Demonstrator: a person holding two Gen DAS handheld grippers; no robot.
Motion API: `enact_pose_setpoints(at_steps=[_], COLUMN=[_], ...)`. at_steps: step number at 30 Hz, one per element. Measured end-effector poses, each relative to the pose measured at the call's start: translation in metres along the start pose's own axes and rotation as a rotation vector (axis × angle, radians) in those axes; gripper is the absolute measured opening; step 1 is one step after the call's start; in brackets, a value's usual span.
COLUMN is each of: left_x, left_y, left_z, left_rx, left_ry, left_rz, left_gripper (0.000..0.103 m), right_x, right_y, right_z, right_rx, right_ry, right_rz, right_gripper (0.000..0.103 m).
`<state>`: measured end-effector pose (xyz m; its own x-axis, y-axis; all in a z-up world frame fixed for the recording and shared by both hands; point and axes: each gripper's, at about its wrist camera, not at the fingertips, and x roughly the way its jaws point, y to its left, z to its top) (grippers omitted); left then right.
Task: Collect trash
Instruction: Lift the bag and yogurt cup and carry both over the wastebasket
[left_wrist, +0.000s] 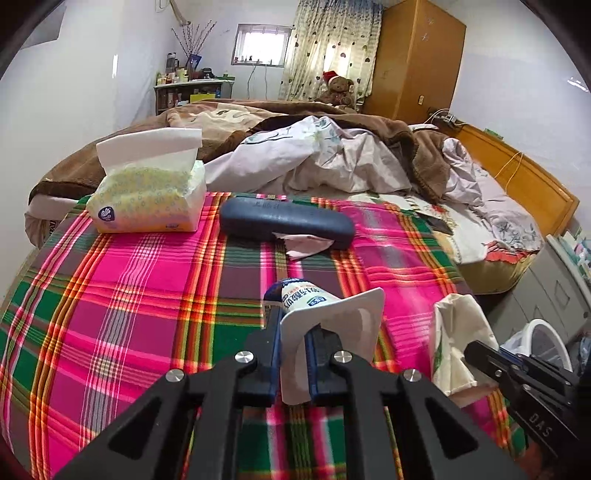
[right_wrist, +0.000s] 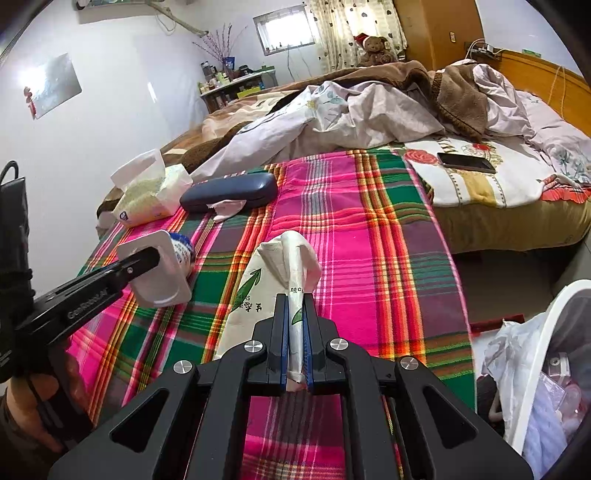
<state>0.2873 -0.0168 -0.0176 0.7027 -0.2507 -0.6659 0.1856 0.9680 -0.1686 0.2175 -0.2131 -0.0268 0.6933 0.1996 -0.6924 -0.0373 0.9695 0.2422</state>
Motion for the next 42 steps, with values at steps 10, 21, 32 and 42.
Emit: enact_pose_setpoints(at_steps=[10,21,32,42], left_x=[-0.043,-0.085,-0.111,-0.101], left_y=[-0.028,-0.084,-0.151,-0.217], left_z=[-0.011,-0.024,-0.038,-0.056], left_rx=[0.041,0.132,0.215,0.281], left_ry=[-0.043,-0.071,-0.084,-0.018], left_rz=[-0.046,-0.142,-0.244,-0.344], left_gripper=[0.012,0.012,0.012,0.012], right_x=[-0.035,-0.093,-0.147,-0.173], right_y=[-0.009,-0.037,-0.079,-0.131], right_z=[-0.006,-0.019,-0.036,-0.053], right_rx=[0.034,0.076,0.136,0.213], right_ry=[-0.051,-0.139,-0.213,-0.214], right_rz=[-0.013,-0.062,-0.158,-0.281], right_gripper=[0.006,0.006,0.006,0.006])
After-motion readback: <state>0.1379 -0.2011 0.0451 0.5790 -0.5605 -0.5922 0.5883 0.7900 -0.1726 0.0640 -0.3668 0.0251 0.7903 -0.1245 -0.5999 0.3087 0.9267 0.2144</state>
